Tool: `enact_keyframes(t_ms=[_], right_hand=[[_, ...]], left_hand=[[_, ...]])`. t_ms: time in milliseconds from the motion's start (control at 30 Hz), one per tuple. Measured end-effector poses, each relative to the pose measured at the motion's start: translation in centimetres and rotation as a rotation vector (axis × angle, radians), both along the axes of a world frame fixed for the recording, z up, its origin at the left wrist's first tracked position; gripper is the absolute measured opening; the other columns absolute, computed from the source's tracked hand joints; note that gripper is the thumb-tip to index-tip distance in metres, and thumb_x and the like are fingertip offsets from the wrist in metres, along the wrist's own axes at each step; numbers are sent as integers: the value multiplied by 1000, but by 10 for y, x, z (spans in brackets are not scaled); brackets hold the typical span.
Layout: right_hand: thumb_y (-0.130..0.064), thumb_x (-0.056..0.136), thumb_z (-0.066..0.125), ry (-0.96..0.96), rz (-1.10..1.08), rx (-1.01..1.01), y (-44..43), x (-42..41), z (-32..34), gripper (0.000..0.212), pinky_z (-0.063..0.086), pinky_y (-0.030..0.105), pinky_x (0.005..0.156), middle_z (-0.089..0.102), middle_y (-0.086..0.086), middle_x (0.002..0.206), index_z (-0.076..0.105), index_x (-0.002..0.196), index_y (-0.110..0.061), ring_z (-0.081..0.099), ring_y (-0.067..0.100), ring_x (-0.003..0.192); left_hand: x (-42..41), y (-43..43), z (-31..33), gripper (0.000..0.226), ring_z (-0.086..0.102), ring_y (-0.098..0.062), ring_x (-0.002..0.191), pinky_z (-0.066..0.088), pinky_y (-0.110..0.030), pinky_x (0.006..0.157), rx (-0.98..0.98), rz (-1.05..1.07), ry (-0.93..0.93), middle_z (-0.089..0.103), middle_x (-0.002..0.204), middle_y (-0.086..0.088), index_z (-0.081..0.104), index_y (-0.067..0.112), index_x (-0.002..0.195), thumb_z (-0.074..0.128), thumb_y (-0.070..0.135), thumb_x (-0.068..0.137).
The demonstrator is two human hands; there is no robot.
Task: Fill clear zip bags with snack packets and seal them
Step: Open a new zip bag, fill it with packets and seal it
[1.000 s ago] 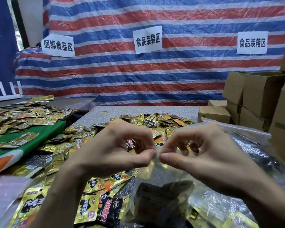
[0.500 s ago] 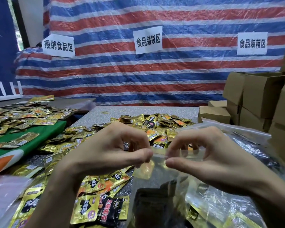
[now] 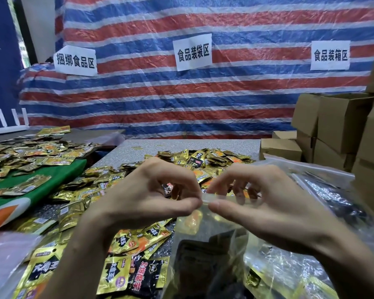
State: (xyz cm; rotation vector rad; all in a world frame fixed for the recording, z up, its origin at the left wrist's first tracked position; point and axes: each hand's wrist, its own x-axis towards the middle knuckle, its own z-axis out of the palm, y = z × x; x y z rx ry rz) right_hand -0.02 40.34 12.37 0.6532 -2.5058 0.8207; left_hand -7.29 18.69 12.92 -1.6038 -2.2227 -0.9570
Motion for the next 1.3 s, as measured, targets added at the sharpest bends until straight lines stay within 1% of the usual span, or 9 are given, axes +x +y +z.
enact_keyframes(t_ms=[133,300,467,633,867,1000,1133,1200,1300], right_hand=[[-33,86,74,20,57,-3,-2,-1,0,4,42,19,60,66,-18,79,72,83,-30,57,14,75],[-35,84,73,-1,48,7,-2,0,-1,5,40,17,60,64,-21,74,71,82,-30,57,7,74],[-44,77,66,19,-10,6,-8,2,-2,7,48,38,62,64,-12,71,66,77,-38,57,13,71],[-45,78,66,40,-24,-42,-14,4,-2,14,48,38,62,65,-15,72,70,78,-33,59,12,72],[-39,83,73,2,-20,-37,-10,3,0,11,47,38,64,66,-12,70,69,74,-34,58,13,70],[-48,82,66,-60,-17,3,-6,2,1,15,47,31,65,65,-14,73,67,73,-35,58,8,74],[-40,85,72,-106,5,-2,1,0,3,15,43,18,62,67,-14,72,72,75,-29,60,4,72],[-40,85,72,-115,0,1,6,-1,4,14,43,20,63,68,-10,73,73,76,-29,60,7,73],[-39,83,72,-125,-7,-4,14,-1,6,14,43,22,63,68,-4,74,75,76,-28,59,8,71]], left_hand=[[0,1,0,8,57,-14,60,44,-24,57,7,-17,-9,60,63,3,72,8,75,74,7,83],[0,1,-2,6,61,-16,61,47,-30,57,9,-14,-31,65,65,2,74,14,78,74,14,85],[-2,-1,-3,14,63,-16,69,49,-37,62,-44,12,-94,70,77,4,75,21,89,69,34,87],[1,2,-1,10,57,-6,60,42,-20,59,0,-12,-8,62,64,7,74,13,79,70,20,85],[1,7,-3,7,53,-2,57,38,-13,59,20,-7,58,57,60,8,72,9,72,74,7,79],[-5,1,-1,11,64,-9,61,46,-23,57,17,-77,-5,68,67,8,78,12,81,72,21,85],[-12,-7,-2,11,68,-12,62,51,-28,55,45,-69,-45,73,72,7,80,10,87,76,19,84],[-15,-11,-2,13,70,-16,61,53,-34,53,70,-68,-68,74,70,3,80,11,86,73,22,83],[-19,-18,-2,17,71,-15,62,54,-32,55,93,-49,-86,74,70,5,80,13,86,69,26,83]])
